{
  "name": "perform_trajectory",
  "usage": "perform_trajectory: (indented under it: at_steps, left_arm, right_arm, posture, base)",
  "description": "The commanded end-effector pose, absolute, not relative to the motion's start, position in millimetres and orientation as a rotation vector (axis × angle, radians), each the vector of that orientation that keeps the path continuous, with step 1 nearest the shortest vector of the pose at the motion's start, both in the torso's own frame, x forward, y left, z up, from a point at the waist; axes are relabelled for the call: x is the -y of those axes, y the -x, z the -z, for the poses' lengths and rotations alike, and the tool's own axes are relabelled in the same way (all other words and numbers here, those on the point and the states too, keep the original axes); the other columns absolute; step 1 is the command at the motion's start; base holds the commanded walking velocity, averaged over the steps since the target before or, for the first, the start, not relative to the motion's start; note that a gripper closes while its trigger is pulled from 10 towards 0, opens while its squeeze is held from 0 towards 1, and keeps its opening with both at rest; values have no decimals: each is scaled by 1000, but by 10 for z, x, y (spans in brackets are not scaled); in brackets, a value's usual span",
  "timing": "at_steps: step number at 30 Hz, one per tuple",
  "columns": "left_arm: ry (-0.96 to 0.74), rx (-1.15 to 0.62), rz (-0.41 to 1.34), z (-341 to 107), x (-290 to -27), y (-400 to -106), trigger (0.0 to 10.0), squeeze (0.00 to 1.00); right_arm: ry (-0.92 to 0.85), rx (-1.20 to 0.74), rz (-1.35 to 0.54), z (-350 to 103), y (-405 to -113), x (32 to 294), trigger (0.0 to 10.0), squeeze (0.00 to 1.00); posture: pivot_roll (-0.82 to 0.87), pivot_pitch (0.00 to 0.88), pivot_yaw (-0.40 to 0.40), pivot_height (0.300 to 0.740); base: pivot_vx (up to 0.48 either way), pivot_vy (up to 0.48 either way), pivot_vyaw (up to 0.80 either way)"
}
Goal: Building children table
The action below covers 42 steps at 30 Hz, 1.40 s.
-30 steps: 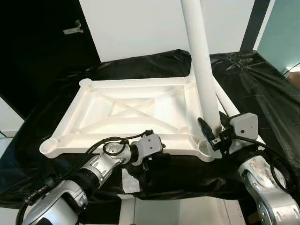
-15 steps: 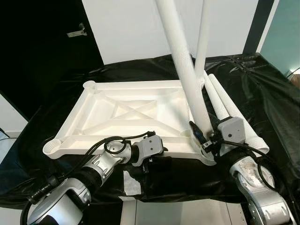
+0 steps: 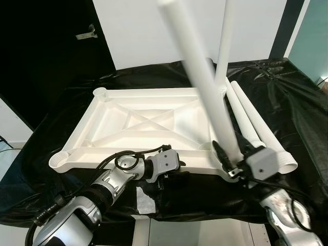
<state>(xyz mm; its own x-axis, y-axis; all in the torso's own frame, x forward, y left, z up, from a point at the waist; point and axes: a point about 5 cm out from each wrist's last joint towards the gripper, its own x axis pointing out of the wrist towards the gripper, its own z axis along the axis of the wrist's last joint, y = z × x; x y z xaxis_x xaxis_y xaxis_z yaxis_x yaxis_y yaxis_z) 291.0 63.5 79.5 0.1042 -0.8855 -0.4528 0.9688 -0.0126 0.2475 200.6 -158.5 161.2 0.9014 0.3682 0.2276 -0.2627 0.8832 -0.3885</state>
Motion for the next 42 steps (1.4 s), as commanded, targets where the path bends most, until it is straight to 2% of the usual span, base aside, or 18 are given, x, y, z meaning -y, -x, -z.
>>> perform_trajectory:
  at_steps: [1,4,7,8,12,18,28,33,42]
  left_arm:
    - [-600,-404,1704,-486,-710,-2671,10000,0]
    - [-609,-401,1701,-486,-698,-2680,10000,0]
    - [-618,-399,1696,-484,-684,-2689,10000,0]
    - [-619,-397,1694,-481,-683,-2691,10000,0]
    - [-619,-397,1692,-477,-687,-2692,10000,0]
    - [-620,-401,1686,-463,-703,-2697,10000,0]
    - [-608,-387,1673,-460,-673,-2698,10000,0]
    - [-602,-389,1666,-451,-695,-2691,10000,0]
    - [-604,-390,1667,-436,-693,-2690,10000,0]
  right_arm:
    - [346,232,-294,-1491,-1988,1672,10000,0]
    - [333,236,-274,-1483,-1982,1695,10000,0]
    - [239,224,-205,-1412,-1965,1784,10000,0]
    - [160,195,-150,-1307,-1935,1864,10000,0]
    - [147,190,-144,-1277,-1921,1875,10000,0]
    - [178,206,-188,-1289,-1952,1824,10000,0]
    - [193,220,-319,-1341,-2172,1688,10000,0]
    - [173,170,-370,-1267,-2151,1698,10000,0]
    - [146,107,-450,-1202,-1945,1716,10000,0]
  posture:
    - [-249,50,96,740]
    - [-250,49,96,740]
    - [-251,46,94,740]
    - [-249,45,94,740]
    - [-246,43,93,740]
    - [-244,40,93,740]
    - [-218,40,76,740]
    - [-215,40,75,740]
    - [-237,50,82,740]
  base:
    - [0,0,0]
    - [0,0,0]
    - [0,0,0]
    - [0,0,0]
    - [0,0,0]
    - [0,0,0]
    - [0,0,0]
    - [0,0,0]
    - [0,0,0]
